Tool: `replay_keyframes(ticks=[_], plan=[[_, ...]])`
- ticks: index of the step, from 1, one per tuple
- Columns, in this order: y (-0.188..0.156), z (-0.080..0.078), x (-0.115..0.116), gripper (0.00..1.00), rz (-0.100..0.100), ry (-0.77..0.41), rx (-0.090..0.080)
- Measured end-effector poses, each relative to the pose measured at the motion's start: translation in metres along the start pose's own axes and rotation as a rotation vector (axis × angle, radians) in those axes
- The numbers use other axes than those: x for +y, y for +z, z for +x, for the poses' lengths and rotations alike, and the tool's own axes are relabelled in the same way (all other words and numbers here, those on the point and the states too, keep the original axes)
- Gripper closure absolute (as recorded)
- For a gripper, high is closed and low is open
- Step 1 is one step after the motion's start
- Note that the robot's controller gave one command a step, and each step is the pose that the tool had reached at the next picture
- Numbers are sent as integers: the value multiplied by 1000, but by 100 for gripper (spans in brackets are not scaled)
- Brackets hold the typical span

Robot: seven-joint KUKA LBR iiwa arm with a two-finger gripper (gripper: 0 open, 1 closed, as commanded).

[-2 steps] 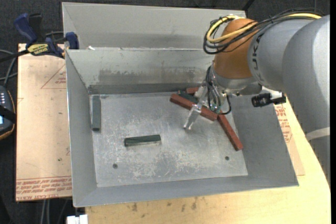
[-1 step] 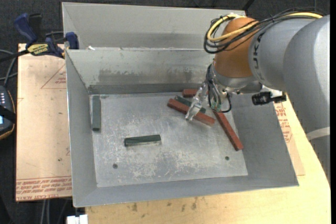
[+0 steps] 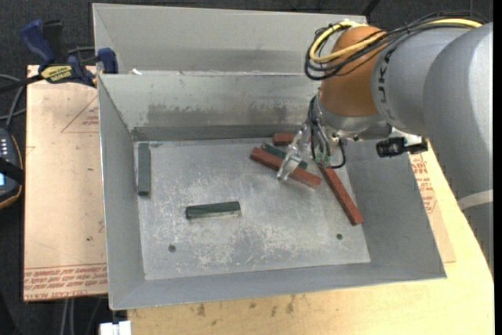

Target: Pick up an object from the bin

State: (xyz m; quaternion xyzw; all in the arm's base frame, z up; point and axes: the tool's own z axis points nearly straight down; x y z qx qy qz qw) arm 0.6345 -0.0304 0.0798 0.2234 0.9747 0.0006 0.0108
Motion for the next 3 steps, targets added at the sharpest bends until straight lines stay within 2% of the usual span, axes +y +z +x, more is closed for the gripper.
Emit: replay_keyframes(ticks=[1, 2, 3], plan=[[-3, 2, -1, 100, 3, 0, 9], [-19, 4, -1, 100, 8, -1, 24], [-33, 1, 0, 100, 4, -2, 16]])
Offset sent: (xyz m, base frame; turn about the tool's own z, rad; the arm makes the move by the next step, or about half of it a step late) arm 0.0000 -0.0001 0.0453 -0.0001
